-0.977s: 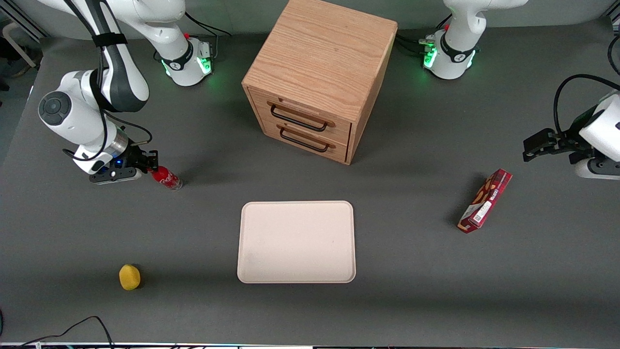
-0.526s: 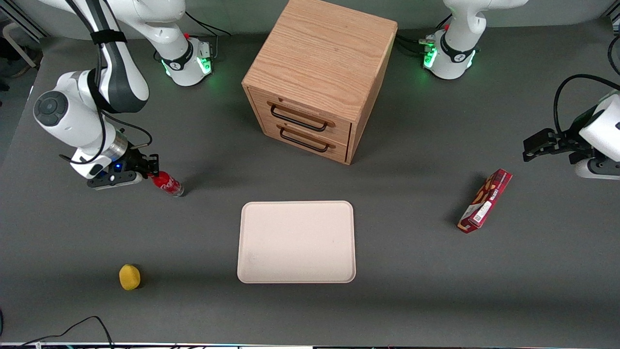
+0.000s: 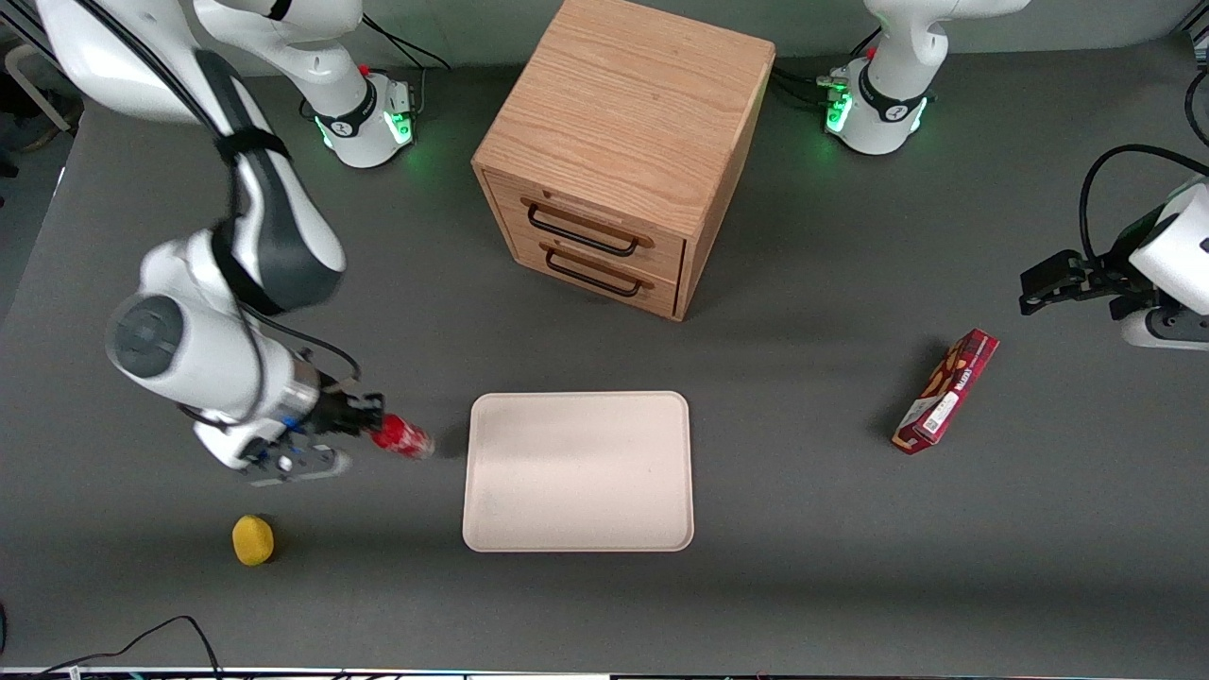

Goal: Place coke bottle on tray
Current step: 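Carry the bottle with the right gripper over the cream tray's edge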

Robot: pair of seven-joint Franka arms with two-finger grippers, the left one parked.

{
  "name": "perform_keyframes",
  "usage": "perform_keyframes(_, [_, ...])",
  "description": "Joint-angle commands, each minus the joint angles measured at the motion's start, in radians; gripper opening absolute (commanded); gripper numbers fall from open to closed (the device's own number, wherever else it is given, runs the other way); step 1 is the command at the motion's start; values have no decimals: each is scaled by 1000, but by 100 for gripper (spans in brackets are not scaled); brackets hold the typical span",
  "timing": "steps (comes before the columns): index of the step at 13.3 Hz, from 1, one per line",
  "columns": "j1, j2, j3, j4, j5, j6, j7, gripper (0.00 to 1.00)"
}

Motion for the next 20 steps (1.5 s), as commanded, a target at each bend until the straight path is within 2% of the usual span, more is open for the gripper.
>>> perform_keyframes(1, [93,196,-17,275,-57,-57,121,0])
perform_keyframes(3, [188,242,-92,358,-56,-58,158,0])
perform_keyframes(5, [301,247,-207,368,-46,-58,198,0])
perform_keyframes(6, [314,247,-221,369,-46,-61,200,0])
perform_keyframes(18, [316,320,-206,451,-36,-48,205,0])
perform_keyframes(20, [316,320,-206,454,-14,-45,205,0])
